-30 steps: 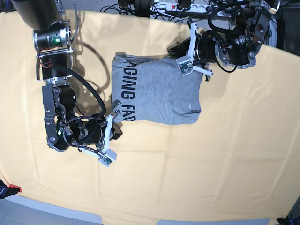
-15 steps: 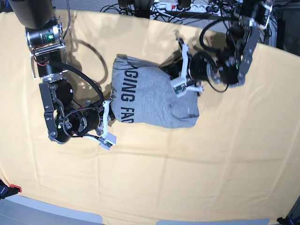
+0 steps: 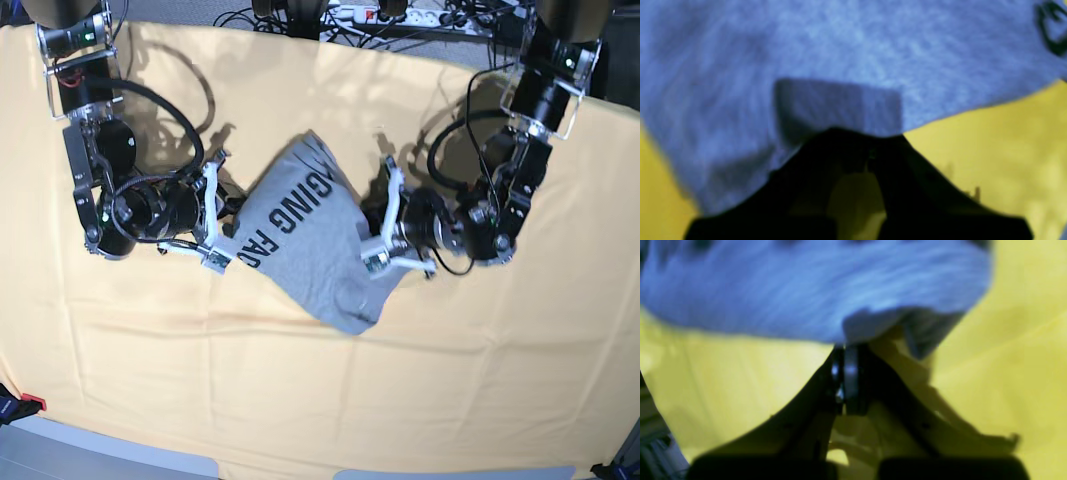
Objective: Layout the t-shirt on the table in an organized manner, then fold the t-shirt properly
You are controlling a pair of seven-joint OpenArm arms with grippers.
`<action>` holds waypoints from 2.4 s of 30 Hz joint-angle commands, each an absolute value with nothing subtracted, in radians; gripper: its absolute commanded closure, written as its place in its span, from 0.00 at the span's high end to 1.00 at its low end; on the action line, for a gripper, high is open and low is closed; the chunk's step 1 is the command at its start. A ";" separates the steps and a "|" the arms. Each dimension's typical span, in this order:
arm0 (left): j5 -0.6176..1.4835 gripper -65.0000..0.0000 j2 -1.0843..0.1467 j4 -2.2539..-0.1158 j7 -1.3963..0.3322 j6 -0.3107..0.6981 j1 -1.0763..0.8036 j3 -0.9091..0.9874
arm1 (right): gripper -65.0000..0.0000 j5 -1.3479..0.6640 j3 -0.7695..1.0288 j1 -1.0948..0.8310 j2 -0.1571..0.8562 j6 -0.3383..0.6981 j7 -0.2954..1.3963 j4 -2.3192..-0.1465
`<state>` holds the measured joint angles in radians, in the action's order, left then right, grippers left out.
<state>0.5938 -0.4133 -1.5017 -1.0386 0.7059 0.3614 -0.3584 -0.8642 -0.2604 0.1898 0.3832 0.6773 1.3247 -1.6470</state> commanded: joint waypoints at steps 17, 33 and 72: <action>1.167 0.00 -0.609 -1.643 -1.340 0.680 0.398 -0.209 | 0.00 -0.503 -0.228 0.233 0.377 0.637 0.892 -1.644; 1.232 0.00 -0.615 -1.643 -1.333 0.698 0.221 -0.050 | 0.00 -0.999 -0.228 0.097 0.363 0.698 1.228 -1.767; 1.484 0.00 -0.668 -2.076 -1.396 0.698 -0.131 0.190 | 0.00 -1.484 0.608 -0.450 0.324 0.698 1.396 -2.253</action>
